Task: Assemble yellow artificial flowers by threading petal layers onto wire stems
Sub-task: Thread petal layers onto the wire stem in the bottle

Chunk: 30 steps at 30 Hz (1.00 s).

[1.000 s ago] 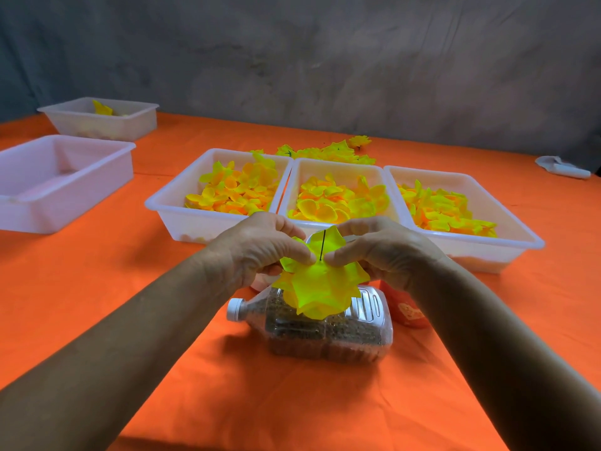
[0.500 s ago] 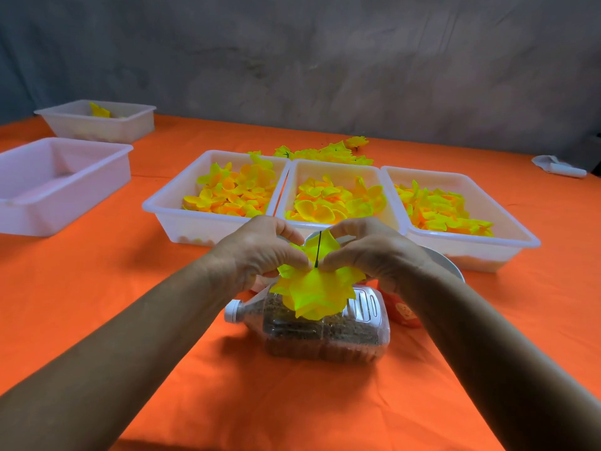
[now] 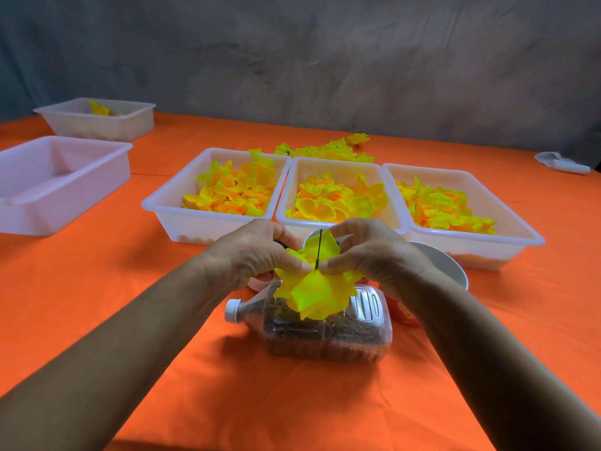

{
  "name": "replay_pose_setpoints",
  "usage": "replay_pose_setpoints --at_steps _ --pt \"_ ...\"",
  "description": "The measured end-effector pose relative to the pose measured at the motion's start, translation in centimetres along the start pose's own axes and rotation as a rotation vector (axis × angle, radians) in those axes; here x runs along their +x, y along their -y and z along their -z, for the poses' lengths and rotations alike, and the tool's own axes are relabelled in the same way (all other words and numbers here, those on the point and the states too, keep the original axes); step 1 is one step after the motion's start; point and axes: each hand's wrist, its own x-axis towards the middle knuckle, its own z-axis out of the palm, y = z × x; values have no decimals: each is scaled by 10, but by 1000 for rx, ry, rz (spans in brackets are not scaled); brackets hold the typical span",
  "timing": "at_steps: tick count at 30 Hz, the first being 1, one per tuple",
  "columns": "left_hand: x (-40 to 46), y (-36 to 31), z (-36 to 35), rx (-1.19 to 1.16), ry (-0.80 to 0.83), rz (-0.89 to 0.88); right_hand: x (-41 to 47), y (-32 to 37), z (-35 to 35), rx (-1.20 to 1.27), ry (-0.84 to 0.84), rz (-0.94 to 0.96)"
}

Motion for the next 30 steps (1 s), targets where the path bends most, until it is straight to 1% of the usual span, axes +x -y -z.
replay_pose_setpoints --at_steps 2,5,7,9,12,13,16,18,22,27,30 --pt "0 1 0 -8 16 14 -1 -2 -1 16 -7 -21" --pt "-2 3 1 -28 34 47 -6 -8 -2 121 -18 -23" --pt "-3 3 1 -32 25 60 -8 -13 -3 174 -41 -23" --pt "-4 2 2 -10 -7 33 -10 -16 -3 206 -76 -22" --pt "-6 1 2 73 -78 -140 -13 -18 -8 161 -171 32" --pt "-8 2 2 112 -100 -218 -15 -20 -11 137 -209 91" --pt "-12 5 0 178 -132 -431 -19 -27 -16 -4 -312 346" --pt "-13 8 -3 181 -117 -515 -20 -33 -17 -72 -316 460" --pt "-12 17 -6 154 -136 -596 -18 -43 -15 -102 -277 518" --pt "-12 26 -4 128 -70 -616 -16 -51 -15 -87 -242 555" --pt "-11 26 -5 112 -89 -618 -15 -55 -19 -78 -257 570"
